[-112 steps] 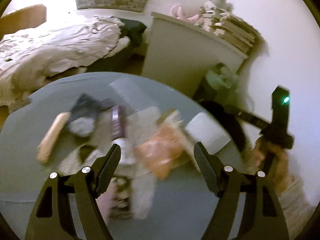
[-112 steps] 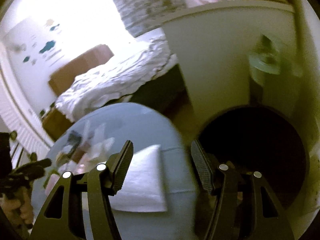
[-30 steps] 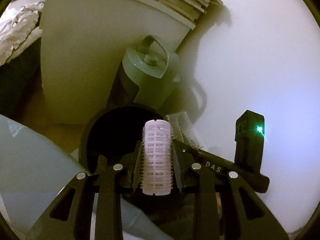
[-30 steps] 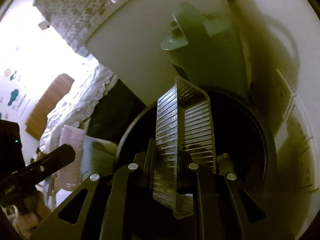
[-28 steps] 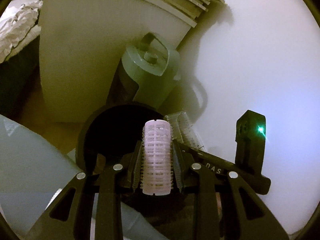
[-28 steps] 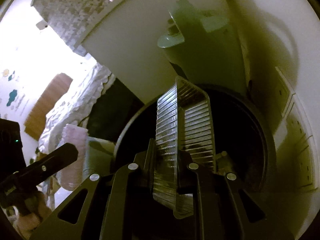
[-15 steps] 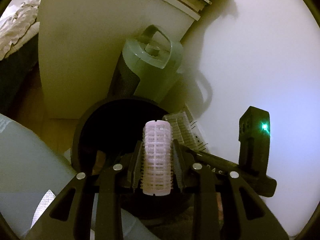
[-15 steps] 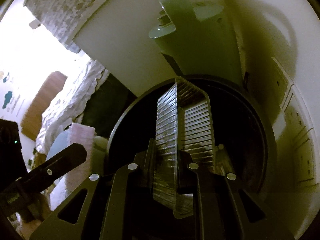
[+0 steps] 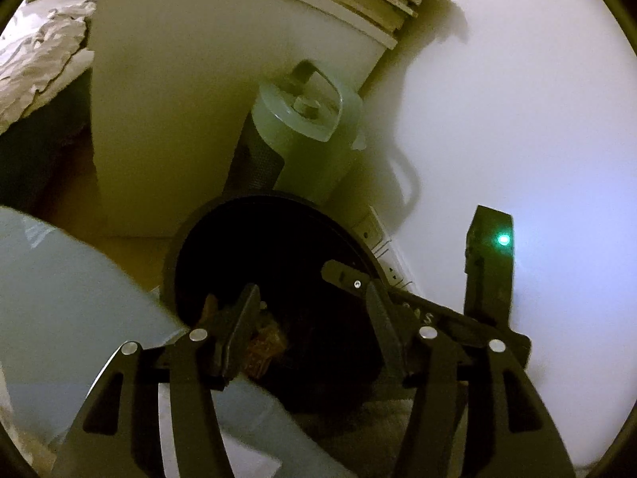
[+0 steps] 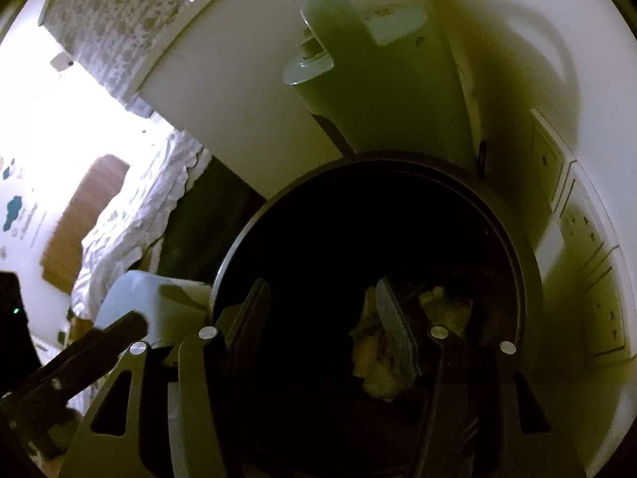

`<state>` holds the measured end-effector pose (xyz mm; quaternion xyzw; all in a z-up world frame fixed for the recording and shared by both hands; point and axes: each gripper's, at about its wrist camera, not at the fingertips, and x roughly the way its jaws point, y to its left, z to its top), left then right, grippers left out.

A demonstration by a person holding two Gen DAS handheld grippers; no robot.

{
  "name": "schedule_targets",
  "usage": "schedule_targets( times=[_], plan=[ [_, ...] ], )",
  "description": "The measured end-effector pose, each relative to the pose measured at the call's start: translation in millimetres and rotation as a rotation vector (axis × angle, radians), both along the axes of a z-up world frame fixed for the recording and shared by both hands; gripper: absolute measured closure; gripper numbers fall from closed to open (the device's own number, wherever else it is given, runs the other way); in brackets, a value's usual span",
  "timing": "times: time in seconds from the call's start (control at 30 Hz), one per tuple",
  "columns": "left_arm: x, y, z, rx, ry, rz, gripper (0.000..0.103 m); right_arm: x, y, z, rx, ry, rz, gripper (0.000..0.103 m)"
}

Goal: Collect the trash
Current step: 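Grasp the green Doublemint tin with the left tool while the right tool grasps the dark green snack bag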

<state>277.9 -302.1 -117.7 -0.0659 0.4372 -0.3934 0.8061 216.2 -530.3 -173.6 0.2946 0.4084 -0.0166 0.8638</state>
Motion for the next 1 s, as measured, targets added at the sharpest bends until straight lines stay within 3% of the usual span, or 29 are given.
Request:
schedule_targets(
  times=[0.1, 0.43, 0.57, 0.8, 0.9, 1.0],
  plan=[
    [-11, 19, 9, -0.009, -0.014, 0.036, 0.036, 0, 5, 1, -0.008, -0.007, 0.008, 0.047],
    [-54, 119, 34, -0.026, -0.059, 0.2, 0.036, -5, 47, 14, -0.121, -0.058, 0.109, 0.047],
    [-76, 171, 40, -0.008, -0.093, 0.294, 0.036, -10, 66, 22, -0.165, -0.102, 0.167, 0.041],
    [-114, 243, 38, 0.086, -0.146, 0.418, 0.036, -26, 108, 41, -0.196, -0.173, 0.276, 0.041],
    [-130, 272, 31, 0.135, -0.148, 0.472, 0.036, -31, 147, 61, -0.216, -0.21, 0.368, 0.04],
    [-142, 303, 19, 0.178, -0.133, 0.518, 0.036, -29, 192, 81, -0.207, -0.229, 0.487, 0.025]
  ],
)
